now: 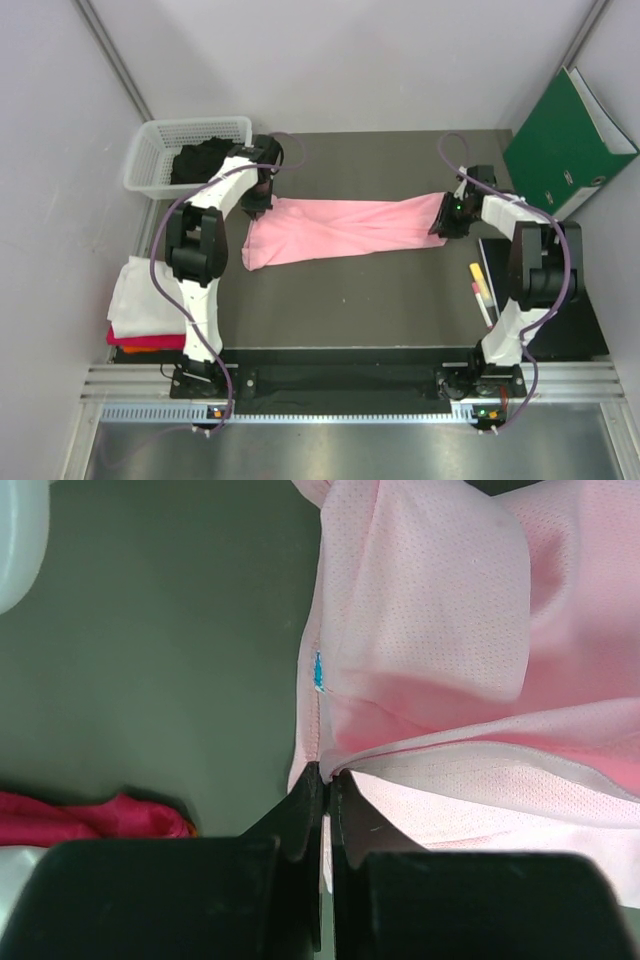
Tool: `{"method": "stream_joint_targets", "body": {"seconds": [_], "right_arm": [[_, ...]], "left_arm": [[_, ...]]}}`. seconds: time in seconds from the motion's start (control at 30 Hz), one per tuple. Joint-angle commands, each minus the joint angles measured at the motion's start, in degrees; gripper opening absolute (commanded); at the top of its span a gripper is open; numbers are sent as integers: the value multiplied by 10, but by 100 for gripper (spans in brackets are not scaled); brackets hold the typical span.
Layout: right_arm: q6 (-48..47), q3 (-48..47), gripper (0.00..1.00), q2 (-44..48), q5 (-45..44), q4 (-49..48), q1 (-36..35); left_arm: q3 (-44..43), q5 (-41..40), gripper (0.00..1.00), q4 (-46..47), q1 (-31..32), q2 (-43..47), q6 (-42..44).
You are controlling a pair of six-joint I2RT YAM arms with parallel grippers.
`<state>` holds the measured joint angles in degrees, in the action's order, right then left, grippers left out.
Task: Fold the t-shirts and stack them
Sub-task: Fold the other side of the tshirt into a rectangle
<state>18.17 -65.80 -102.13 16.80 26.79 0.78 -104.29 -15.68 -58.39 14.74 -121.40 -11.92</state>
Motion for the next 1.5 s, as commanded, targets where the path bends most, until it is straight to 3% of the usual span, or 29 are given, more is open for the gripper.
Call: {"method": "stream_joint_targets", "body": {"seconds": [0.0,0.03,0.07,0.77,1.03,1.3,1.47], "right_arm": [[4,-19,19,-15,-5,-44,-29],[1,-21,3,-15,-4,-43,-29],[-2,-22,0,-13,-4,-42,-30],[-58,44,0,164,-75,152,-22],[-32,76,0,147,-144,206,-12],[-45,74,0,120,-204,237,63],[-44,101,0,88,-179,234,70]], "left_arm": [[-21,0,0,-8,-4,-1,7],[-21,-1,0,-8,-4,-3,7],[-21,-1,0,-8,-4,-3,7],[-42,-11,0,-30,-10,-16,-2],[-47,-22,0,-41,-10,-18,-4],[-68,-35,0,-63,-13,-33,-8],[-81,-30,0,-76,-16,-39,-7]]}}
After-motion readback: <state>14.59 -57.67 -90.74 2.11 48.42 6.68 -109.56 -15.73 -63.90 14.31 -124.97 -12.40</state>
